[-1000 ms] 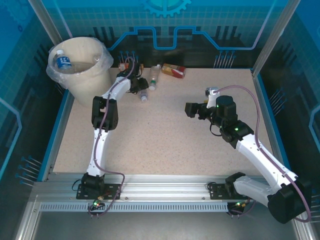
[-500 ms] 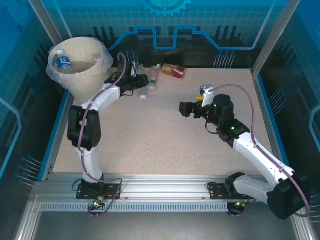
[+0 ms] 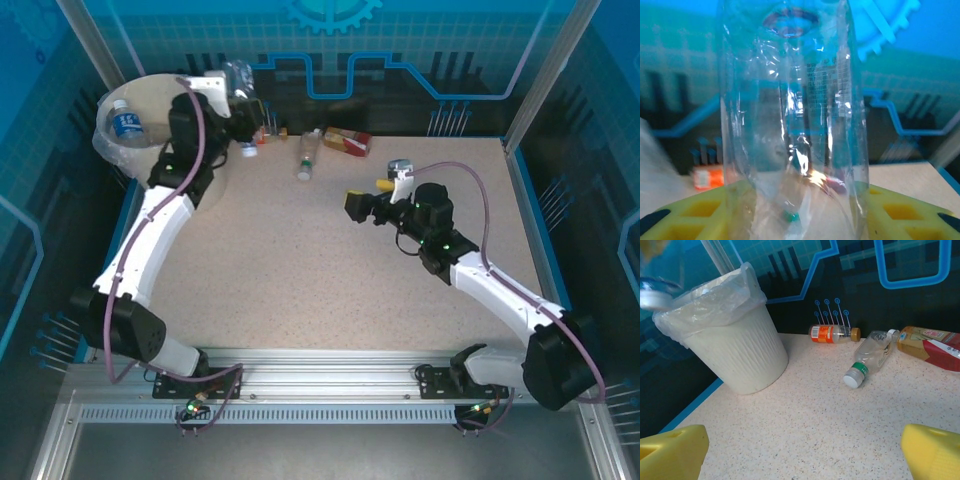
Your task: Put the plastic bottles in the bin
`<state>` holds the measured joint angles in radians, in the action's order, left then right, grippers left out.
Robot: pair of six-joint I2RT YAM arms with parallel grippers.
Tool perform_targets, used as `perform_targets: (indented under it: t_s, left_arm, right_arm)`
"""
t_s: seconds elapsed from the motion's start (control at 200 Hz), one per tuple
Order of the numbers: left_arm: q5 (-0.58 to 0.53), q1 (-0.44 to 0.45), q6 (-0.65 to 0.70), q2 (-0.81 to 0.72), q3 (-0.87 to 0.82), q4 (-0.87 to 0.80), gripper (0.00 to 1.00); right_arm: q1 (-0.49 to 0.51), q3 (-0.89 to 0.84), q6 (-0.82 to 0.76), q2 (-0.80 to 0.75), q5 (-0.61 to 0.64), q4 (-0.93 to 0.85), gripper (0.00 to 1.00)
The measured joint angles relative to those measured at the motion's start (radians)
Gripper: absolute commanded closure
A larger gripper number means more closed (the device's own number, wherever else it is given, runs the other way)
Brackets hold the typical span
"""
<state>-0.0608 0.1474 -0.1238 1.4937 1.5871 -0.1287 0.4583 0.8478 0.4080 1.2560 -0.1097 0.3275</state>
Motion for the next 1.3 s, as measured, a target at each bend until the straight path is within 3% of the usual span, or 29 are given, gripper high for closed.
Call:
perform_targets:
  t_s: [0.3,0.61,0.78,0.88,1.11,1.296]
  left_arm:
    - [-0.183,-0.243,0.01,0.099,0.193,-0.063,0.49]
    - [-0.279,-0.276,-0.193,0.373,0.434,-0.184,0.47]
    - [-0.359,-0.286,-0.283,0.499,0.586,-0.264,0.36]
    - [-0.38,-0.293,-0.321,0.517,0.618,-0.293,0.18]
    - [-0.349,-0.295,-0.353,0.516,0.634,-0.33,0.05]
    - [-0.174,-0.295,-0.365,0.454,0.539,-0.311,0.01]
  right_arm:
    - [0.0,0.081,0.022,0.014,0.034,-0.018,0.0]
    - [0.001,0.062,0.02,-0.08,0.119,-0.115,0.0]
    - [0.001,0.054,-0.002,-0.13,0.145,-0.157,0.0]
    - [0.001,0.034,-0.01,-0.158,0.163,-0.165,0.0]
    - [-0.014,-0.01,-0.003,-0.174,0.183,-0.203,0.0]
    - [-0.021,-0.01,0.023,-0.138,0.196,-0.216,0.0]
